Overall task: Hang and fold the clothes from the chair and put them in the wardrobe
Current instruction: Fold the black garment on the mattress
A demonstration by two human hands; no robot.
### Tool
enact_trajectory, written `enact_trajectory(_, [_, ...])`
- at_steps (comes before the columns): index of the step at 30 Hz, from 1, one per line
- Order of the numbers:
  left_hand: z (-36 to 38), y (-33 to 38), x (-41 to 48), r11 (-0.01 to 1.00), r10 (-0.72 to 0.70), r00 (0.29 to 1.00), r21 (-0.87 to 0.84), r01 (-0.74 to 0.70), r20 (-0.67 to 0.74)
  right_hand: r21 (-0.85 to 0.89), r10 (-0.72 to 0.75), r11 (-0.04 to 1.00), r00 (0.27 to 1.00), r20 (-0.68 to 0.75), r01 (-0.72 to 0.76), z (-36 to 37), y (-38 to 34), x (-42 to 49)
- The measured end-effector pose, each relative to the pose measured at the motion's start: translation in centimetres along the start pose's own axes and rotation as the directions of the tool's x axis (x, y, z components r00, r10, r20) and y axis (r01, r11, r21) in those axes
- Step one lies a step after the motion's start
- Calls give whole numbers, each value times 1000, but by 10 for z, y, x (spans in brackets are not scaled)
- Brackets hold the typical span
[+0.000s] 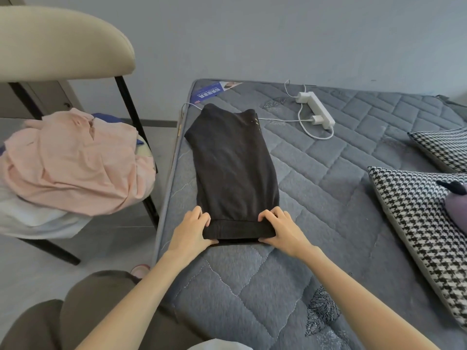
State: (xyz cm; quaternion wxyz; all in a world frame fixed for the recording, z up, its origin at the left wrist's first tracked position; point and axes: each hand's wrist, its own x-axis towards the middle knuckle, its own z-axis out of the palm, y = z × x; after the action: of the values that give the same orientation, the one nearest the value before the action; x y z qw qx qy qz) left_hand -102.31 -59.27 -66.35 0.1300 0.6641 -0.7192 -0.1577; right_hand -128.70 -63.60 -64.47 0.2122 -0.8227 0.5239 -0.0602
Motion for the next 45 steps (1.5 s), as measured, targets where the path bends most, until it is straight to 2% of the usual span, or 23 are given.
enact_trajectory(5, [-6,-13,-9,998,33,995,-59,-28,91,-297,-36,955,996,-80,10,5,3,-6])
enact_trajectory(8, [-10,-16,-7,997,51,993,-59,-45,106,-454,-131,886,990,-52,93,12,-2,-7])
enact_trajectory(12, [-12,-15,-6,996,11,999,-91,-6,49,-513,-225,840,974,-30,178,28,-22,0])
enact_trajectory(16, [-8,-8,-17,992,-57,998,-110,55,-18,-512,-197,850,976,-95,121,35,-33,8])
enact_trajectory(21, [-13,1,-21,998,-57,998,20,56,21,-550,-239,823,965,-106,143,29,-25,9])
enact_trajectory(26, [-12,16,-22,965,-98,991,252,72,92,-610,-304,772,947,-107,179,18,-9,5])
enact_trajectory(30, [-11,27,-21,909,-152,979,407,86,133,-577,-252,801,964,-81,161,20,-1,2])
enact_trajectory(33, [-11,30,-21,867,-161,982,490,92,102,-576,-220,804,974,-59,147,25,1,0])
enact_trajectory(35, [-10,26,-21,867,-104,993,495,60,62,-580,-230,800,971,-65,151,27,2,-1])
enact_trajectory(37, [-7,16,-20,855,21,998,517,-45,53,-597,-254,786,965,-69,164,28,5,-3])
enact_trajectory(40, [1,-2,-22,755,206,964,599,-266,169,-617,-279,769,956,-86,169,29,10,-6])
enact_trajectory(43, [6,-15,-20,750,305,939,568,-339,158,-626,-297,763,948,-114,164,31,11,-5])
enact_trajectory(45, [8,-17,-15,761,319,936,549,-345,146,-625,-303,765,943,-137,154,32,8,-5])
